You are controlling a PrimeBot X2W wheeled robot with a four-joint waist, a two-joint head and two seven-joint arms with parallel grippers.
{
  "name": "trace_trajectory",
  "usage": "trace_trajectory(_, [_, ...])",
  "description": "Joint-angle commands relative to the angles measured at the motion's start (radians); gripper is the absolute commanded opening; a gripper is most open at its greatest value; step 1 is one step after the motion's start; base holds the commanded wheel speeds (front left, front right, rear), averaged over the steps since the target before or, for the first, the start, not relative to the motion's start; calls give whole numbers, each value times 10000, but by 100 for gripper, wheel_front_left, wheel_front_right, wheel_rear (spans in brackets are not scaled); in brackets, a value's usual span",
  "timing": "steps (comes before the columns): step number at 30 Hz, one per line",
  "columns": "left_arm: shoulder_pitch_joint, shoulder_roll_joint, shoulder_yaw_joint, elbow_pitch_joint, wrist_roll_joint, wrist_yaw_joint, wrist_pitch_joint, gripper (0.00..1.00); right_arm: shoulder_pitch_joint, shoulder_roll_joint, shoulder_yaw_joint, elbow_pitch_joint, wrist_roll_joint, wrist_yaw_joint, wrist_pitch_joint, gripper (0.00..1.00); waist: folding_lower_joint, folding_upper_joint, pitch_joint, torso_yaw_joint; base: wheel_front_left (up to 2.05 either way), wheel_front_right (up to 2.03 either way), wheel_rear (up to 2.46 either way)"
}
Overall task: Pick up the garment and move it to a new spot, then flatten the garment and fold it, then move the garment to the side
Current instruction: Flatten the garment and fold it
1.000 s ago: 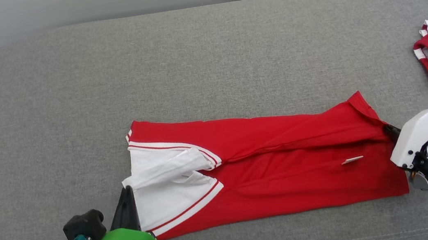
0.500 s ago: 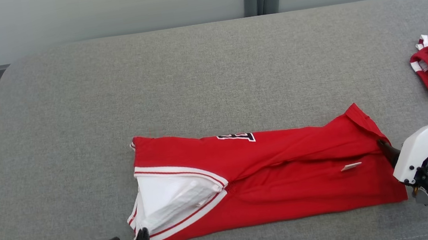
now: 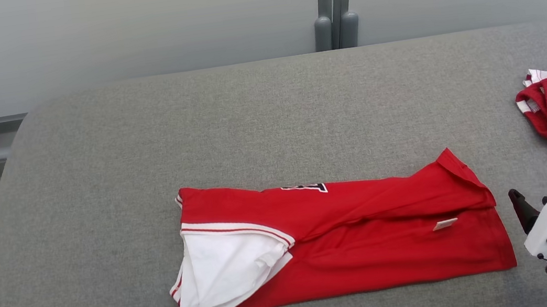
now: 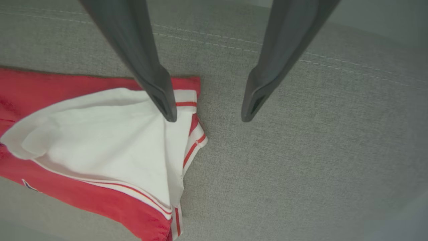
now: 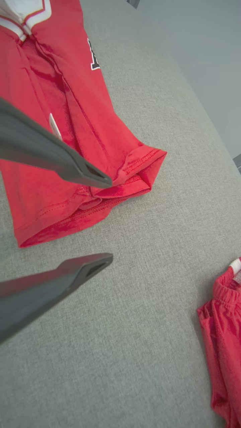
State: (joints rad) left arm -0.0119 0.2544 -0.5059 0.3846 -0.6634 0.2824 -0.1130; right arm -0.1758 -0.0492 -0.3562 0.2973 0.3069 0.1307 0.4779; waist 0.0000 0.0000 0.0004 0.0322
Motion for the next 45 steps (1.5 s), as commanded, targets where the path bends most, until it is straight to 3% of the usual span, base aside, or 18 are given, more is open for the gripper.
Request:
trace_trajectory(1, [86,193,122,-76,153,30,-314,100,244,-27,18,-133,194,-3,-468,100,0,0,-140,45,0,0,0])
trace_trajectory(8, [-37,575,670,-514,535,-5,-1361,100,772,-30,707,-296,769,-3,-2340,100,0,0,-363,131,0,0,0])
trace_trajectory(17, [-92,540,1759,-1691,1259,-793,-1520,100,1266,-35,1764,-430,964,-3,-4407,100,0,0,-674,227,0,0,0])
trace_trajectory(24, [445,-39,2853,-2679,1694,-2158,-1507,100,1625,-25,2632,-569,251,-2,-5762,100,0,0,-897,253,0,0,0])
trace_trajectory(27, [699,-215,2990,-2494,1941,-2871,-1509,100,1813,-32,3023,-457,-140,-3,-6189,100,0,0,-993,250,0,0,0])
trace_trajectory(30, [858,-228,2831,-2142,2167,-3218,-1509,100,1936,-27,3227,-341,-429,-3,-6381,100,0,0,-1049,244,0,0,0])
trace_trajectory(45, [1145,-483,2782,-1260,2469,-3387,-1510,100,2108,-30,3207,-85,-737,-3,-6231,100,0,0,-992,246,0,0,0])
